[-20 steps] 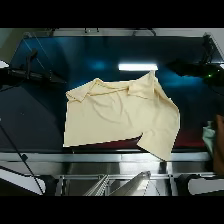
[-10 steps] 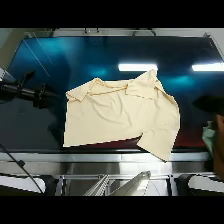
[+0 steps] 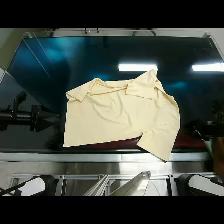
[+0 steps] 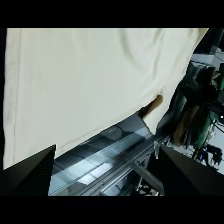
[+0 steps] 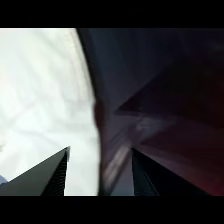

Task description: Fold the shirts.

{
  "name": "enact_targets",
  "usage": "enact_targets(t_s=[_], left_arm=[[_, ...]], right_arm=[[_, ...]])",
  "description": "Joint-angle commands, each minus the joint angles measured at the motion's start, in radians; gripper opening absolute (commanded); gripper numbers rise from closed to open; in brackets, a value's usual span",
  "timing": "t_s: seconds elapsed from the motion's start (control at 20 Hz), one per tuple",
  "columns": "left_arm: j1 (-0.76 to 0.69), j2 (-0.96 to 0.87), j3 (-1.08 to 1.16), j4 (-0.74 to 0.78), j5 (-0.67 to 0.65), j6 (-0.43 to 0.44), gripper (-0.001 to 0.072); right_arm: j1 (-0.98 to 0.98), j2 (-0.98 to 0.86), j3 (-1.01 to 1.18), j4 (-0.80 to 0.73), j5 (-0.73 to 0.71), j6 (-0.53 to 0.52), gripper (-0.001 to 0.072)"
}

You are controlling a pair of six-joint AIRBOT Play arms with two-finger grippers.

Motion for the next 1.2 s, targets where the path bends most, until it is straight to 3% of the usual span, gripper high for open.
enact_targets(t_s=[0.0,0.25,0.85,1.05,1.1,1.15], left_arm=[[0.029,0.096,-0.108,0.067,0.067,0.003,0.0683],[0.029,0.165,-0.148,0.232,0.087,-0.116,0.0684],[0.028,0.172,-0.317,0.228,0.208,-0.118,0.0683],[-0.077,0.076,-0.284,0.225,0.261,-0.118,0.0682],[-0.128,0.023,-0.262,0.225,0.263,-0.118,0.0661],[-0.178,-0.026,-0.239,0.225,0.264,-0.118,0.052]], right_arm=[[0.088,-0.035,-0.032,0.106,-0.101,-0.02,0.0447],[0.205,-0.122,-0.032,0.195,-0.104,-0.05,0.0446],[0.225,-0.124,-0.032,0.202,-0.101,-0.066,0.0445],[0.225,-0.124,-0.032,0.201,-0.1,-0.079,0.0444],[0.225,-0.124,-0.032,0.201,-0.095,-0.079,0.0444],[0.225,-0.124,-0.032,0.201,-0.085,-0.079,0.0444]])
